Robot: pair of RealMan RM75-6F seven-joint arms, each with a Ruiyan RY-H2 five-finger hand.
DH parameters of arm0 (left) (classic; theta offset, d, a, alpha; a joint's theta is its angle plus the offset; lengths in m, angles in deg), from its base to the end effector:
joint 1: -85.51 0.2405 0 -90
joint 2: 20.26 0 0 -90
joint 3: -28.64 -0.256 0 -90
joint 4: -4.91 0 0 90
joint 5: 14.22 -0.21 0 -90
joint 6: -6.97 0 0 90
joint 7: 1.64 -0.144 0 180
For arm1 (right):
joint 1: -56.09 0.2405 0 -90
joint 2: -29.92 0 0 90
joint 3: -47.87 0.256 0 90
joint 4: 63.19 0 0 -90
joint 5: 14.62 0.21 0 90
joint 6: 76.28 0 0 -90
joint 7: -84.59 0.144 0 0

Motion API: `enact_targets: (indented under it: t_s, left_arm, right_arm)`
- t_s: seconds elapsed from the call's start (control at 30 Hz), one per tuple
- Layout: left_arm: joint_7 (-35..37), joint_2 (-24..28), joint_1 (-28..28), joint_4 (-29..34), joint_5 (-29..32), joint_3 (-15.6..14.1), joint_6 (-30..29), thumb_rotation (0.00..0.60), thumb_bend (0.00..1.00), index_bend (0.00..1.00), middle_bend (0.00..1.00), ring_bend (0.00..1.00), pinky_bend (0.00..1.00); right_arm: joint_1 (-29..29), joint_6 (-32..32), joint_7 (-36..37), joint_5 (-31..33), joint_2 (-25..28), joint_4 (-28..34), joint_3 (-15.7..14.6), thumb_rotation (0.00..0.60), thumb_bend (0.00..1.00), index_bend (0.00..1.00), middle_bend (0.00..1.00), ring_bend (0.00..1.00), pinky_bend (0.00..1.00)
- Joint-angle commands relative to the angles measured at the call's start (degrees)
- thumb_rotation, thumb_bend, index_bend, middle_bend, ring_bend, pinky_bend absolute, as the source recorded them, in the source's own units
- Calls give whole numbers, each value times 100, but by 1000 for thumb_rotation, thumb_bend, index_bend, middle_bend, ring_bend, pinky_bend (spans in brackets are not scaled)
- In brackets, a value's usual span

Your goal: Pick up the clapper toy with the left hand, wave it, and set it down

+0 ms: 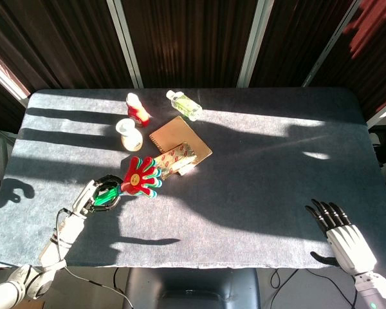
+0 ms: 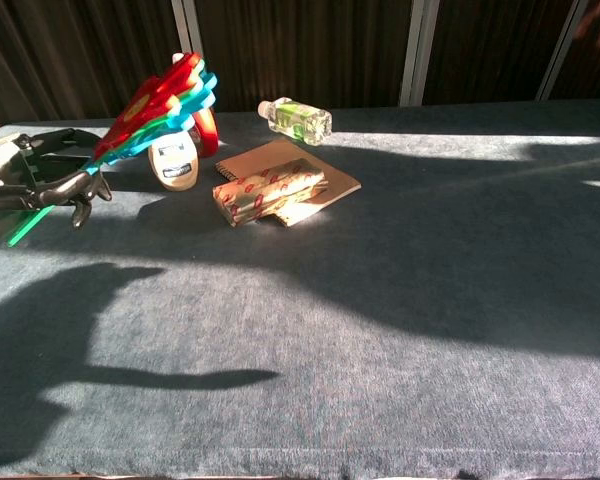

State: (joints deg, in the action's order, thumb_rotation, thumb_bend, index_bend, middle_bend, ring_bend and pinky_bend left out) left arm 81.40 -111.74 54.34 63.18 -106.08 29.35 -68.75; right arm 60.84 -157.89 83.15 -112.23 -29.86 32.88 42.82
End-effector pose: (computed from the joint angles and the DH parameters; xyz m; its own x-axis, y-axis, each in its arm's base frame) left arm -0.2480 0.3160 0.0213 -0.6538 0.4591 0.6015 0.6298 -0.1104 0.7689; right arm -0.2933 -0.1454 0.1409 0.4541 -0.1907 0.8703 -0.8857 -0.2025 0.4178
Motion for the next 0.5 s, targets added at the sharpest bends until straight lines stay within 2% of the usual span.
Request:
enact_targets:
  t_s: [0.03,0.1,0.13,0.3,0.37,0.4,0.43,0.5]
  left_arm:
    - [3460,709,154,756,128,327,-583,600,684,792,739,450,665]
    - [4215,849,209,738,116,409,-788,600,684,792,740,449,663]
    - [4304,868,228,686,85,418,-868,600,685,792,740,449,663]
    - [4046,870,223,479,-142,301,-968,600,686,792,743,453,673]
    - [3455,846,144,217,-496,50,-903,600,690,792,749,467,690]
    - [2917,830,69,13,-743,-138,-793,600,694,792,751,471,696]
    - [1550,859,-205,-528,-1482,-714,-251,600,700,792,753,474,700]
    - [582,890,-346,-480,-1555,-872,265,600,716,792,755,475,701]
  right_arm:
    - [-3,-5,-4,8,2,6,4,600,140,0,0,0,0]
    - [-7,-15,-14,23,1,11,15,600,140,0,0,0,0]
    - [-9,-15,-18,32,1,15,17,600,140,0,0,0,0]
    - [-10,-12,-33,48,0,26,24,600,141,0,0,0,0]
    - [-8,-3,-42,54,-2,29,25,600,140,0,0,0,0]
    - [-7,5,-42,55,-1,34,22,600,141,0,0,0,0]
    - [-11,-1,-44,52,2,41,19,600,140,0,0,0,0]
    - [-13,2,-52,57,3,48,19,600,140,0,0,0,0]
